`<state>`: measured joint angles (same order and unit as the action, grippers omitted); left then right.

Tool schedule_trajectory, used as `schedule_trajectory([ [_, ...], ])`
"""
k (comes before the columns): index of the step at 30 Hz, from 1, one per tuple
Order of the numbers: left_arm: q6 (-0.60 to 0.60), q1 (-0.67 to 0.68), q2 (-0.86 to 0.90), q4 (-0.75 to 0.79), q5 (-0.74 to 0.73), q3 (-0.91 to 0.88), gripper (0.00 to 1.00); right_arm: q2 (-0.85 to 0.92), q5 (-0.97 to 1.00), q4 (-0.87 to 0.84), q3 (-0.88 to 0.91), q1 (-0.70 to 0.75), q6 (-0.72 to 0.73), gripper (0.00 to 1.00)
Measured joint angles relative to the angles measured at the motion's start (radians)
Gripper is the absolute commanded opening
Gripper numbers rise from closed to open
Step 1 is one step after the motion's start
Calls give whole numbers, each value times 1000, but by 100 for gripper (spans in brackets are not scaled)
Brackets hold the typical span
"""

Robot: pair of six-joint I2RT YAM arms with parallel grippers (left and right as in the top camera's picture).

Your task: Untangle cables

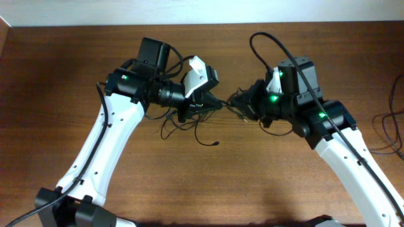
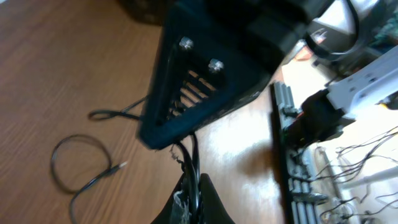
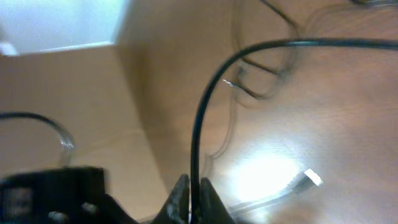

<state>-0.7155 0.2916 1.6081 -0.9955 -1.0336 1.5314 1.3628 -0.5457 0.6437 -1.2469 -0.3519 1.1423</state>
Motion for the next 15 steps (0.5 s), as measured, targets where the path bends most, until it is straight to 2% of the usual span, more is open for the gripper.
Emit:
schedule_trajectory([
  [1,0,13,0,-2,48,-4,62,2,44,84,-8,-10,-25,4],
  [2,-9,17,0,-1,74,-5,74,3,60,119,-12,-11,-42,4],
  [3,-6,14,0,6,108,-5,99,9,111,183,-8,-11,-74,4],
  [9,10,-6,-2,18,355,-5,99,15,287,413,-7,-16,-132,4],
  [11,39,-40,-2,14,378,-5,99,10,437,586,-11,5,-171,4],
  [13,58,-53,-2,14,391,-5,99,-23,595,774,-108,128,-264,4],
  [15,62,-52,-2,14,394,-5,99,-60,687,834,-255,253,-393,4],
])
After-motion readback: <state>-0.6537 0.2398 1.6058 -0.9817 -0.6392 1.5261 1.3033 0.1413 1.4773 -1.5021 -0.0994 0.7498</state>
